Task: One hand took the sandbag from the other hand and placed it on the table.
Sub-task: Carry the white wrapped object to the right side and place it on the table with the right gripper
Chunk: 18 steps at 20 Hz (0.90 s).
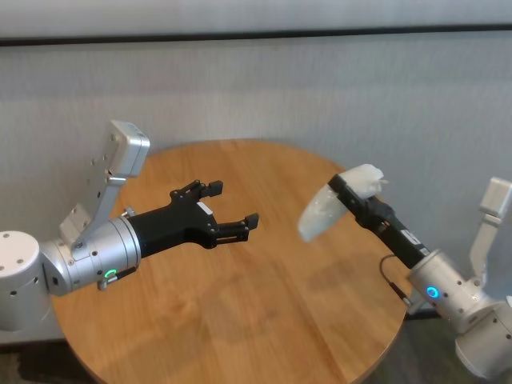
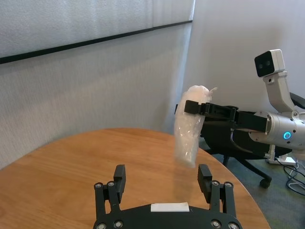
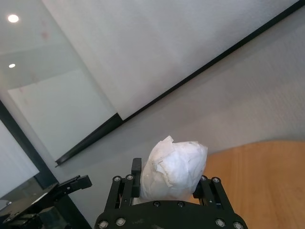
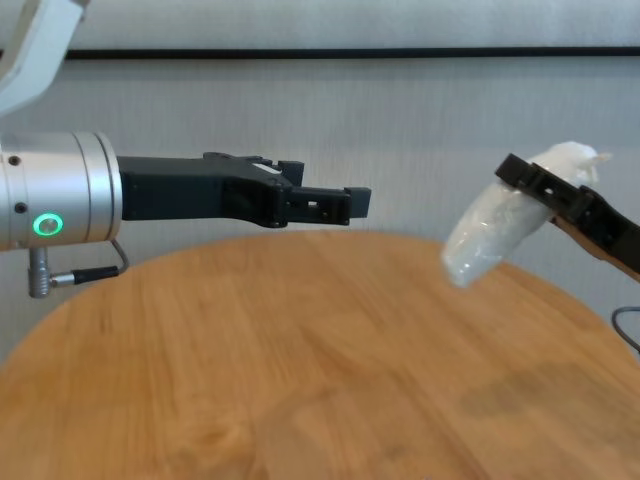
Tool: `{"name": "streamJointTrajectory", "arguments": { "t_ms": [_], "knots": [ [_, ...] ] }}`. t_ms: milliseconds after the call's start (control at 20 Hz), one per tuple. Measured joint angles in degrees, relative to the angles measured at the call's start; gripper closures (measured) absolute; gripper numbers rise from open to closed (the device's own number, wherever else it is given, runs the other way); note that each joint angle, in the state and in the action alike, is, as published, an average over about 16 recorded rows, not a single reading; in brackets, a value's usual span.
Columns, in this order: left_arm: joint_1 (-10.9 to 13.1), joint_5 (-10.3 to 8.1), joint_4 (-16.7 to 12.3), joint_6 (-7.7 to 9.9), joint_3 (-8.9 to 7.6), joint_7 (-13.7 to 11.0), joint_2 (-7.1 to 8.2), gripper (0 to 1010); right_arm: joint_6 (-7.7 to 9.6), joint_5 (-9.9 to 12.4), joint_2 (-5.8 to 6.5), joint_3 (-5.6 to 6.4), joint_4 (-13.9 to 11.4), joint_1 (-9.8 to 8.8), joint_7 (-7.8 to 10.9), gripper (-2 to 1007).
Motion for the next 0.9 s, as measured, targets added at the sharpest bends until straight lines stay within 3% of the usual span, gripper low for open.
{"name": "streamJointTrajectory", "arguments": {
  "t_ms": [900],
  "knots": [
    [0.0, 0.0, 0.0, 0.0, 0.0, 0.0, 0.0, 8, 0.94, -1.7, 6.38, 1.41, -4.9, -4.77, -2.92, 431]
  ]
}}
